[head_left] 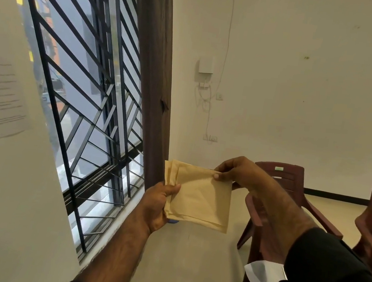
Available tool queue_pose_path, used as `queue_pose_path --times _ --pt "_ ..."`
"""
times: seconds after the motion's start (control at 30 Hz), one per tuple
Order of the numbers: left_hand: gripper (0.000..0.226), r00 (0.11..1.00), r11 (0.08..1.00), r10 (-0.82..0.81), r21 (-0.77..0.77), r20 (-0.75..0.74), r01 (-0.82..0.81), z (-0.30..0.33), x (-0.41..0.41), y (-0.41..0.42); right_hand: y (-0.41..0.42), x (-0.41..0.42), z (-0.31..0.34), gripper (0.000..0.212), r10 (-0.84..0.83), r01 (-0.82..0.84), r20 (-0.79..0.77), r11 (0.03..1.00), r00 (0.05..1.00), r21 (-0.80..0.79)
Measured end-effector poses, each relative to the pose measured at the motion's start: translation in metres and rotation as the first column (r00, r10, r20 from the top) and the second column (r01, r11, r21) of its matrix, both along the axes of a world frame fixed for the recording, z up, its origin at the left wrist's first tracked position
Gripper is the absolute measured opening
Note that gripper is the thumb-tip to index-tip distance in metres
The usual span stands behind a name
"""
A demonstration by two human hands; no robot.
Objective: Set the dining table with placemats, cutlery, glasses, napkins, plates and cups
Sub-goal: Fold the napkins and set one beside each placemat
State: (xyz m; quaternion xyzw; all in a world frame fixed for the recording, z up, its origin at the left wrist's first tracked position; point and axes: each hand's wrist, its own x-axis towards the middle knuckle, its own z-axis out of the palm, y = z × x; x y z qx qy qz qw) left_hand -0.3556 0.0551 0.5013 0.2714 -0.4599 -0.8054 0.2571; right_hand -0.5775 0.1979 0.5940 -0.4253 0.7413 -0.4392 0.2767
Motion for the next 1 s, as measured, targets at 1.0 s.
queue_pose_path --times 1.0 --pt "0.029 0.942 0.929 -0.208 -0.248 0.263 0.275 0.029 0.005 0.037 0.008 0.019 0.02 0.014 0.244 -0.236 -0.207 0.97 0.947 0.065"
